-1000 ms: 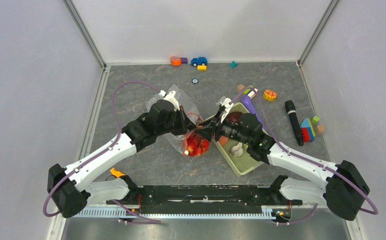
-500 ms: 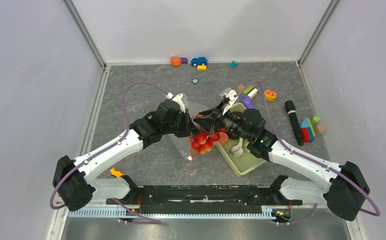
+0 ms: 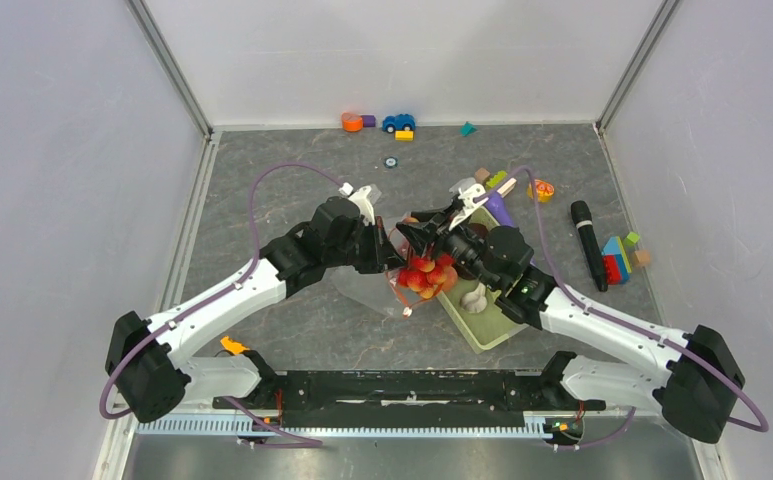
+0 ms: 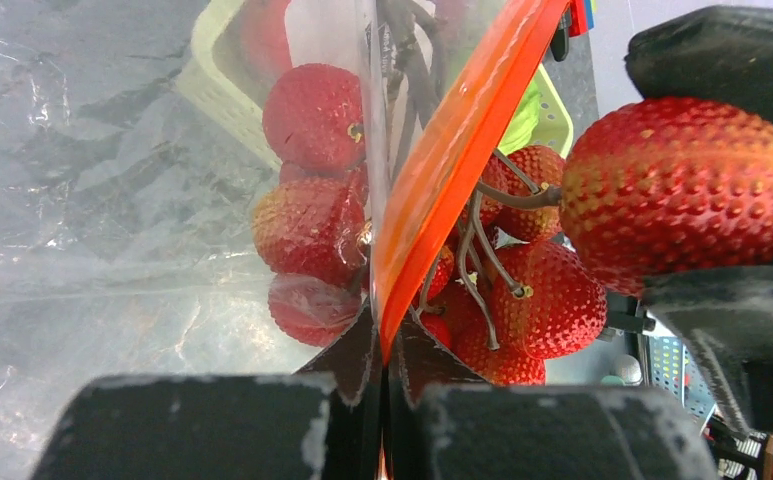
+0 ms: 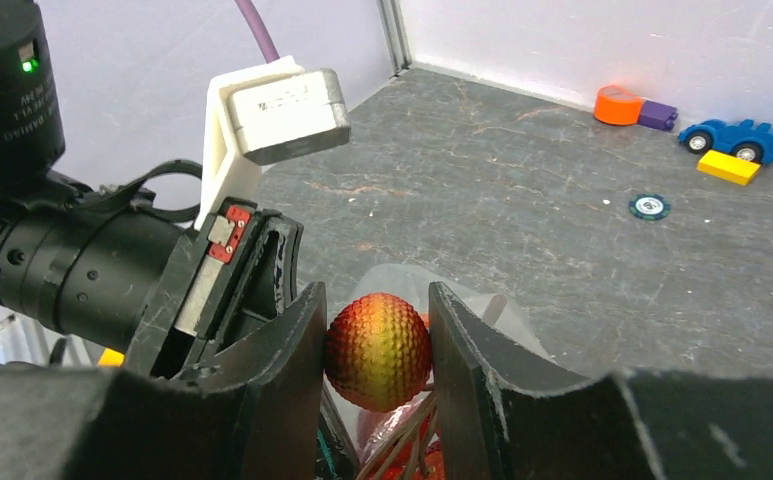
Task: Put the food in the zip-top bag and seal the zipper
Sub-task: Place the fake fruit in the zipper food storage bag.
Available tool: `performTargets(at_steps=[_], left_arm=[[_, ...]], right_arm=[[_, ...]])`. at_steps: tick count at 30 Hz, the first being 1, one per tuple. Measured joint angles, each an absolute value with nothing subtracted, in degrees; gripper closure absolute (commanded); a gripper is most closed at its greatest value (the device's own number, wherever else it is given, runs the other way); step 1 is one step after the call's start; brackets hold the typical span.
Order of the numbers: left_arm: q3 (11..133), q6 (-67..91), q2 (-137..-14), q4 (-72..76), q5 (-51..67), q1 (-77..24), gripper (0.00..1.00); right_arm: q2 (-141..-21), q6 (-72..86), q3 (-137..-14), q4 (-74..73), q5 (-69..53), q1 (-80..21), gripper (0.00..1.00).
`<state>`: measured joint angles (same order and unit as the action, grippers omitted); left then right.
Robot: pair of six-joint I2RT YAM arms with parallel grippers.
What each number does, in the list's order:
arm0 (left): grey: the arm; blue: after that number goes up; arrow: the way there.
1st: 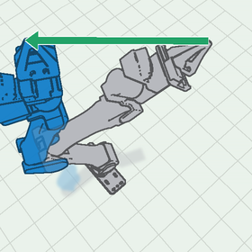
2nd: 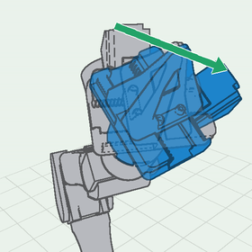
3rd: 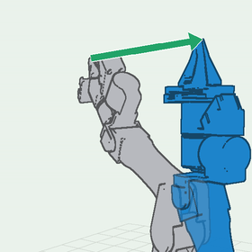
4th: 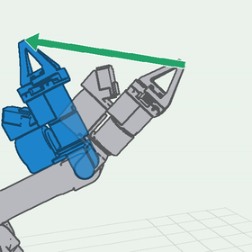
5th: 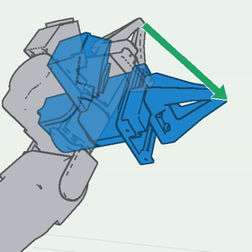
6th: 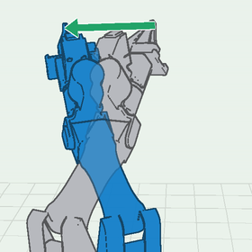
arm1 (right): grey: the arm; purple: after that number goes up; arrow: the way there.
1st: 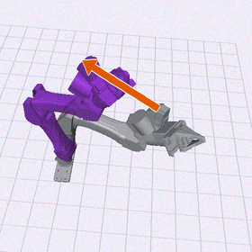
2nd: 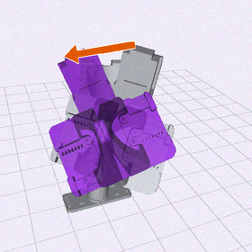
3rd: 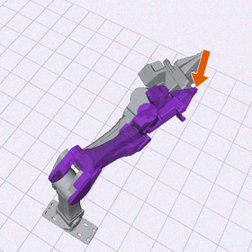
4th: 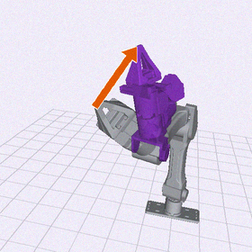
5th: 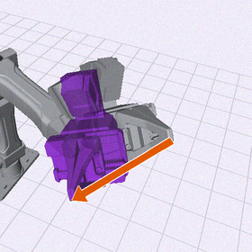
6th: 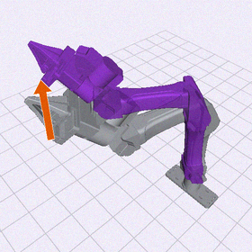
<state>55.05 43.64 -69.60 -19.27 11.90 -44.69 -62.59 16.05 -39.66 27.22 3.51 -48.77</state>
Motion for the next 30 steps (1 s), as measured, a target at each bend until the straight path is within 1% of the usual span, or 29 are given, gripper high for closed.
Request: performTargets(at_steps=[13, 18, 21, 24, 30], left_arm=[[55.2, 43.7, -69.8, -19.1, 13.9, -44.1, 0.98], [55.2, 43.8, -69.8, -19.1, 14.0, -43.5, 0.98], [55.2, 43.8, -69.8, -19.1, 14.1, -43.4, 0.98], [55.2, 43.8, -69.8, -19.1, 14.2, -43.1, 0.98], [55.2, 44.2, -69.7, -19.6, 14.2, -42.3, 0.98]], right_arm=[[-60.3, 10.5, -34.5, 27.6, 5.8, -50.3, 1.00], [-59.6, 8.6, -33.1, 26.0, 2.9, -50.4, 0.92], [-59.9, 8.2, -33.1, 24.6, 2.2, -50.4, 0.76], [-61.0, 8.1, -33.7, 22.9, 2.2, -50.5, 0.57], [-64.3, 7.6, -37.4, 17.5, 3.1, -50.5, 0.27]])
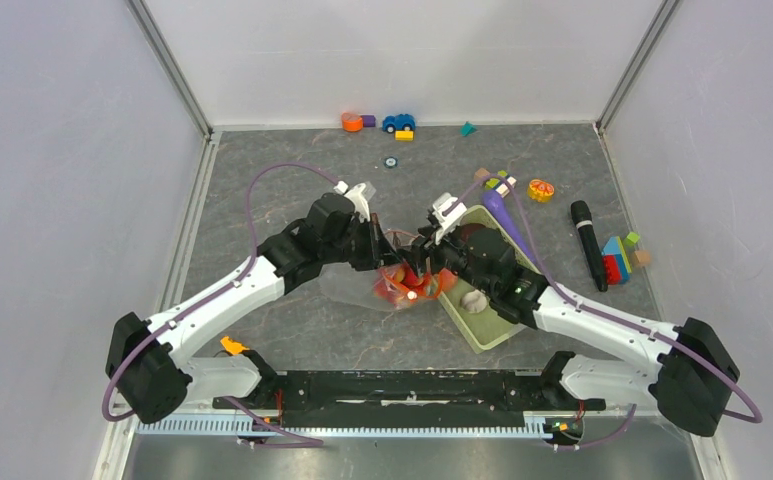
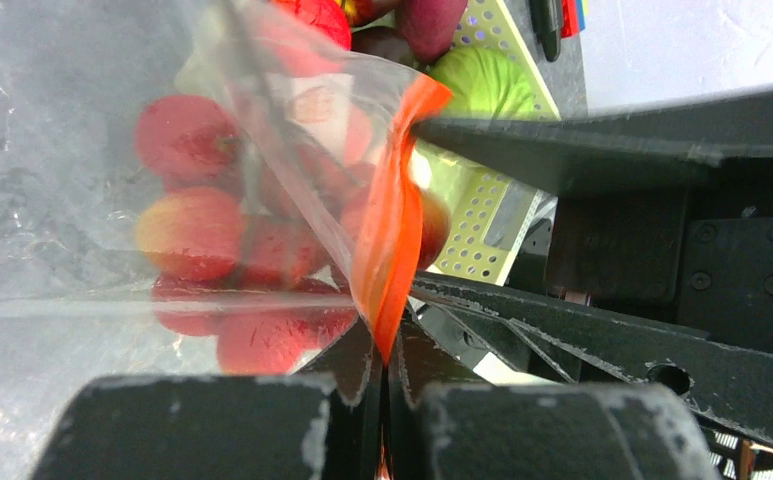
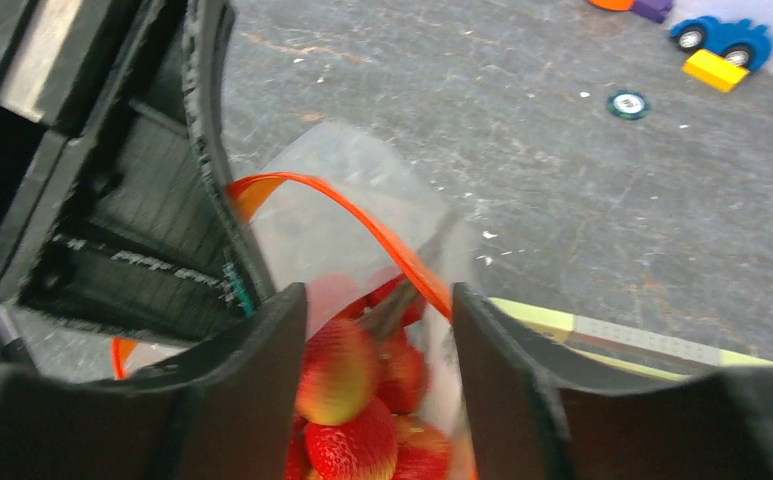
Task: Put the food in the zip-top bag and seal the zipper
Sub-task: Place the fake fruit in the zipper food storage bag.
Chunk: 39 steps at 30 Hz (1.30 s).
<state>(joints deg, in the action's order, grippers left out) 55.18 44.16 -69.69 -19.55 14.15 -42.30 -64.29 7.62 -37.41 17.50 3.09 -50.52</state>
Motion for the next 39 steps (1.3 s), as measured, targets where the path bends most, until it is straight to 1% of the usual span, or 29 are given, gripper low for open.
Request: performTargets(at_steps=[1, 3, 6, 13, 19, 22, 26, 30, 35, 39], left_arm=[[55.1, 44.3, -69.7, -19.6, 14.2, -42.1, 0.98], [54.9, 44.7, -69.6, -19.9, 14.2, -41.7, 0.98], [54.3, 45.6, -69.6, -20.0, 14.1, -40.9, 0.98], [54.0, 46.2, -69.3, -19.5, 14.1, -39.7, 0.98], [54.0, 46.2, -68.4, -19.6, 14.1, -39.2, 0.98], [54.0, 46.2, -68.2, -20.1, 14.0, -39.0, 0.96], [56.1, 46.0, -68.3, -24.8, 13.0, -38.9, 0.95], [59.8, 45.0, -68.8, -30.5, 11.1, -38.9, 0.93], [61.7, 43.2, -69.8, -36.9, 10.0, -38.9, 0.91], [62.9, 42.2, -70.5, -41.3, 8.8, -38.9, 0.91]], right_arm=[[-64.5, 7.8, -38.0, 17.0, 3.1, -50.3, 0.21], [-64.6, 7.6, -39.2, 15.7, 3.4, -50.2, 0.12], [-64.1, 7.7, -39.7, 14.8, 2.9, -50.0, 0.02], [-57.8, 7.9, -39.7, 10.3, 3.5, -50.5, 0.02], [-50.5, 9.7, -39.6, 4.6, 11.4, -50.5, 0.02], [-49.0, 11.1, -39.6, -0.8, 16.5, -49.9, 0.02], [-50.3, 14.0, -40.3, -10.9, 21.4, -48.1, 0.02], [-52.8, 16.6, -40.7, -18.3, 22.2, -46.1, 0.02], [-56.2, 20.9, -40.8, -21.6, 21.7, -44.9, 0.02], [-58.6, 26.5, -40.4, -20.7, 22.2, -44.7, 0.02]])
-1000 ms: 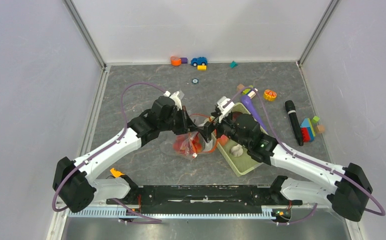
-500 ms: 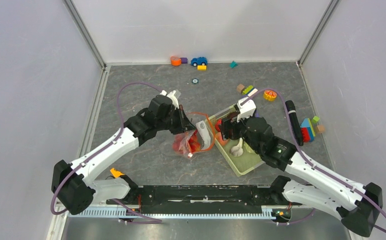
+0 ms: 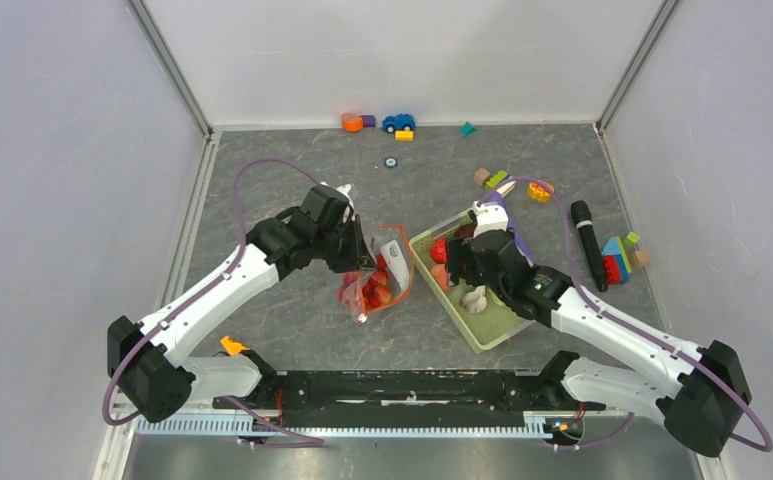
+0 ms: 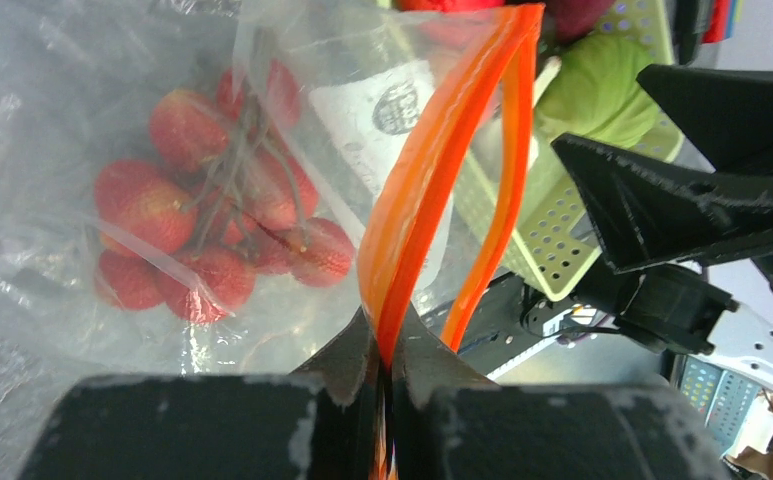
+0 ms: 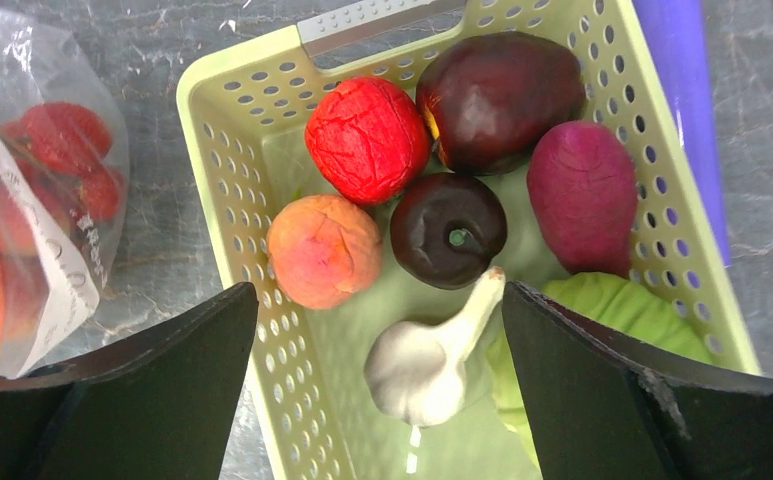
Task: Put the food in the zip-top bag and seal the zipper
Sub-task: Place the fake fruit in the zipper food storage bag, then pick up the fake fruit from the bin.
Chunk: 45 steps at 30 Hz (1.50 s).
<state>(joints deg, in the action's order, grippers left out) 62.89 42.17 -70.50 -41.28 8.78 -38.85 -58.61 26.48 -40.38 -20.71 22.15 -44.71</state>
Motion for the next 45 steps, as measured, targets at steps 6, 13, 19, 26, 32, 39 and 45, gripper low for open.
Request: performTargets(at_steps=[6, 13, 19, 26, 32, 39, 45], left_arm=[[64.6, 39.9, -71.8, -46.1, 7.3, -38.9, 0.96], [64.8, 36.9, -72.8, -47.7, 7.3, -38.9, 0.98], [65.1, 34.1, -72.8, -46.5, 8.1, -38.9, 0.98], [65.3, 32.2, -73.5, -44.6, 11.1, -38.7, 0.98], [65.3, 31.4, -73.6, -44.3, 12.6, -38.7, 0.98], [66.7, 29.9, -73.6, -44.2, 12.6, -38.7, 0.98], [67.0, 29.8, -72.9, -44.0, 11.9, -38.5, 0.98]], right_arm=[[-59.0, 33.9, -36.7, -16.3, 23.7, -44.7, 0.02], [-58.4, 41.3, -27.8, -8.0, 23.8, -44.7, 0.05], [-61.4, 45.2, -26.3, -2.3, 23.2, -44.7, 0.07], [-65.9, 49.1, -26.0, 1.8, 23.2, -44.8, 0.11], [-68.2, 51.7, -25.6, 3.9, 23.3, -44.9, 0.16], [-68.4, 53.5, -24.3, 6.6, 25.6, -44.9, 0.22], [-68.4, 54.9, -23.6, 8.4, 28.7, -45.5, 0.30]])
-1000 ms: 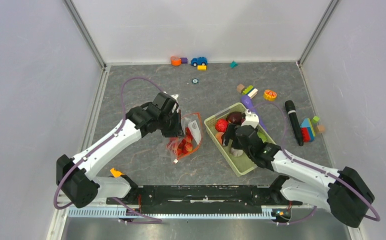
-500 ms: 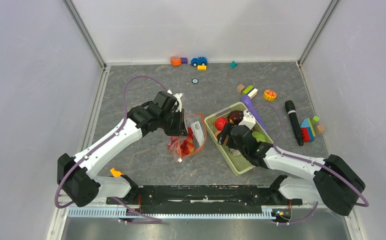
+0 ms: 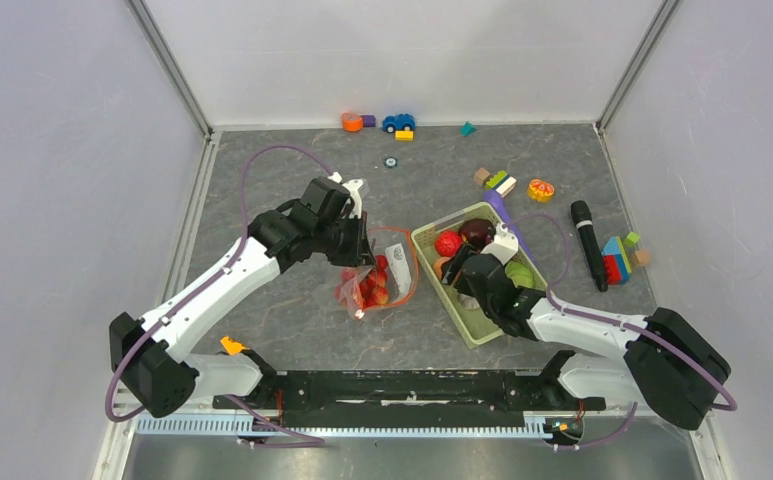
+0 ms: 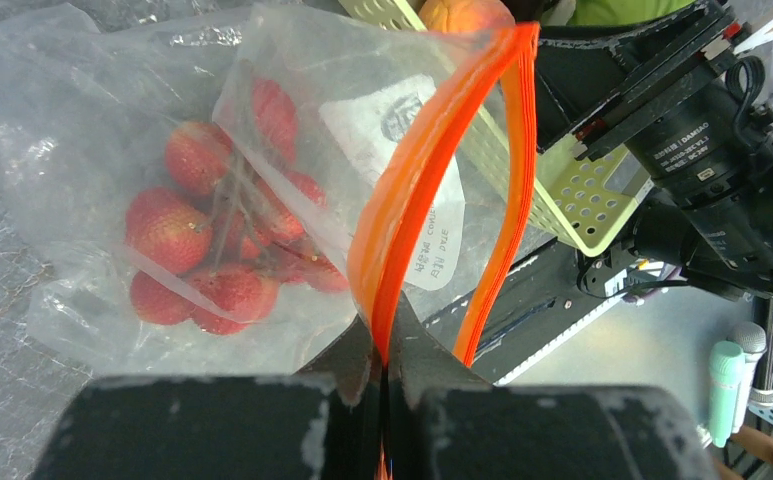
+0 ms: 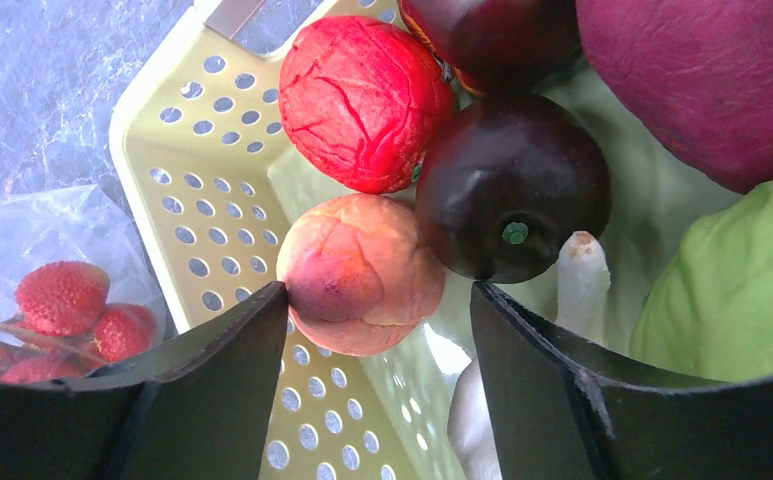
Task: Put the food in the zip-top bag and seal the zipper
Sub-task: Pick up the fake fruit from the bin.
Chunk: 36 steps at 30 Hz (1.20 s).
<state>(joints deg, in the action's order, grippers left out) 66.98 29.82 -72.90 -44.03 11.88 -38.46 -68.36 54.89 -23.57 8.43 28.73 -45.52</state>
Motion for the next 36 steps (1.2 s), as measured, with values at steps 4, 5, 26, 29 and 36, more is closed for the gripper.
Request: performTargets(at_steps=[4, 5, 26, 29, 36], left_arm=[[66.8, 29.8, -71.0, -43.5, 10.7, -38.2, 0.97], [66.4, 29.8, -70.3, -43.0, 10.6, -38.2, 0.97], [63.6, 29.8, -68.7, -41.4, 10.4, -37.6, 0.98], [63.6, 29.8, -68.6, -41.4, 10.4, -37.6, 0.98], [63.5, 29.8, -68.5, -41.4, 10.4, -37.2, 0.98]], right_arm=[[-68.9, 55.3, -23.5, 9.8, 30.0, -45.8, 0.37], [-69.2, 55.3, -23.5, 10.3, 30.1, -45.8, 0.40], [-66.1, 53.0, -21.7, 11.7, 35.6, -48.0, 0.83], [-64.8, 50.5, -21.7, 11.7, 35.2, -48.0, 0.84], [-58.2, 41.7, -21.8, 12.2, 32.3, -48.0, 0.84]])
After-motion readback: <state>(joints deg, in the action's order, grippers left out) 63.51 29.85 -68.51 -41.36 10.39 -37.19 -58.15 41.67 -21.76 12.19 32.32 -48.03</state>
